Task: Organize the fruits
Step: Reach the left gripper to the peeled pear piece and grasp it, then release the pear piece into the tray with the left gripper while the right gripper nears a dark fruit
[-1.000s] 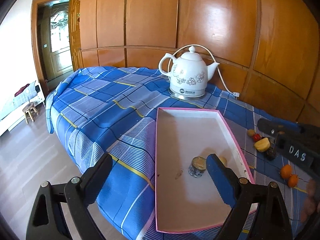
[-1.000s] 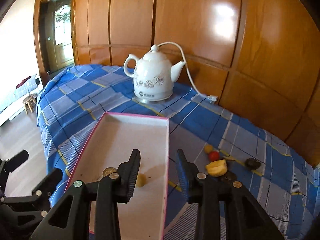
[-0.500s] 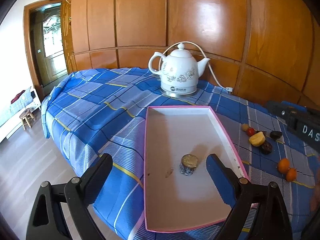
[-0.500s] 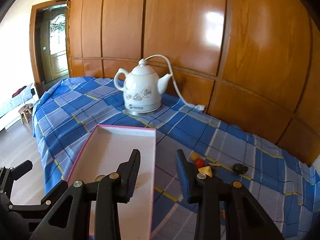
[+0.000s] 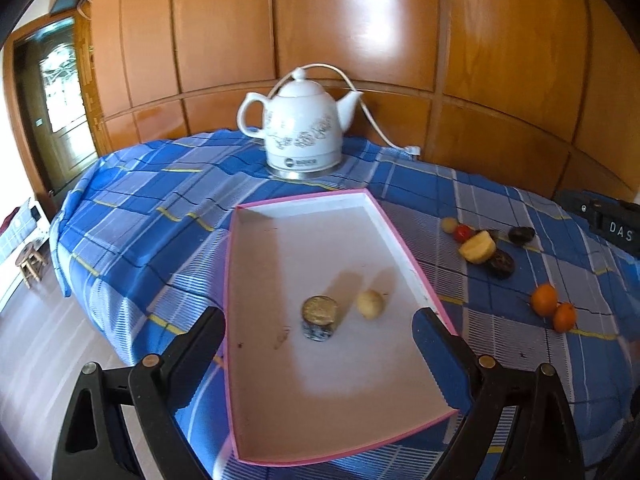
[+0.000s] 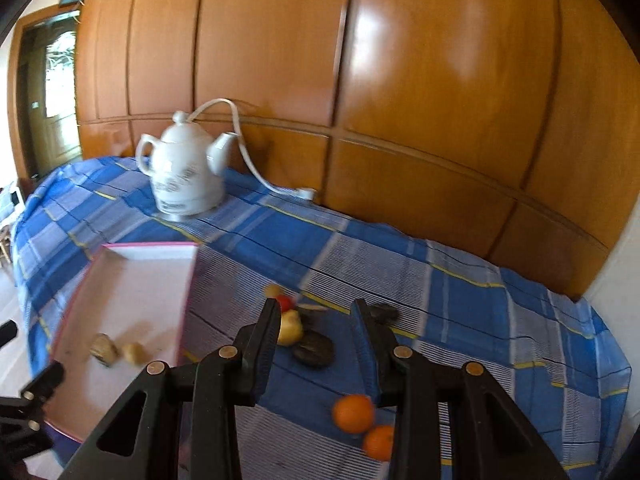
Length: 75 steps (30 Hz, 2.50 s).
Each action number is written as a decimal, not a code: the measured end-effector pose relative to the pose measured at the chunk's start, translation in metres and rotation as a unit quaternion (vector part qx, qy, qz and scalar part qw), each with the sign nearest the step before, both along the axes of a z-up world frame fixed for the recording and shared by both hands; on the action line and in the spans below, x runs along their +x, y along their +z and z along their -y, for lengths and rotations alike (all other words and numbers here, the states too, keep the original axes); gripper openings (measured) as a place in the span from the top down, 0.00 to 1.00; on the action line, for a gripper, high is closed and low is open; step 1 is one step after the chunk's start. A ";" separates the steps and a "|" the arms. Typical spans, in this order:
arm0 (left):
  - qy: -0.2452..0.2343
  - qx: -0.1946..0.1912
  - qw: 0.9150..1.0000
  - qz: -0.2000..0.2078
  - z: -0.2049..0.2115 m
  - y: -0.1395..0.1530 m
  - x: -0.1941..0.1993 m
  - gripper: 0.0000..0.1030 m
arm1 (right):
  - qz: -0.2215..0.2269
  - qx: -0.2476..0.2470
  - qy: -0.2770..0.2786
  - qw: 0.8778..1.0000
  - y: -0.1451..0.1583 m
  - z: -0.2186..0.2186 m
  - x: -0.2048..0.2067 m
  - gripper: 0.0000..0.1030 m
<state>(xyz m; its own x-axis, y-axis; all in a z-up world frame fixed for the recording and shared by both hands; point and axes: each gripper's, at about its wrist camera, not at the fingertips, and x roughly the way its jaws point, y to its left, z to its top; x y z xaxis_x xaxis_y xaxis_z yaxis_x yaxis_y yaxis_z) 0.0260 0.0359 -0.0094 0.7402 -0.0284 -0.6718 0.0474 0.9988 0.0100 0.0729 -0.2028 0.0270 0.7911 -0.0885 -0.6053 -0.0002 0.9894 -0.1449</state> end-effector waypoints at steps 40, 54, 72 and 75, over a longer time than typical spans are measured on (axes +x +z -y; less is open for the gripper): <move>-0.180 -0.059 0.969 -0.161 0.144 -0.035 0.131 0.41 | -0.156 0.143 -0.093 0.973 -0.061 0.160 0.034 0.64; -0.141 -0.080 0.969 -0.188 0.179 -0.065 0.175 0.42 | -0.161 0.143 -0.076 0.974 -0.060 0.153 0.036 0.64; -0.179 -0.126 0.963 -0.160 0.141 -0.050 0.117 0.74 | -0.174 0.141 -0.047 0.973 -0.070 0.141 0.037 0.64; -0.183 -0.139 0.961 -0.153 0.136 -0.045 0.109 0.74 | -0.181 0.151 -0.039 0.971 -0.074 0.139 0.038 0.64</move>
<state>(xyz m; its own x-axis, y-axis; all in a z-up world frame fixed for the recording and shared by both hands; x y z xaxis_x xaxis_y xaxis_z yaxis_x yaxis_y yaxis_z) 0.1352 -0.0997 -0.0544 0.4147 -0.4594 -0.7855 0.3549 0.8765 -0.3253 0.1113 -0.3422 -0.0470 0.5202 0.0854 -0.8498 0.0800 0.9857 0.1481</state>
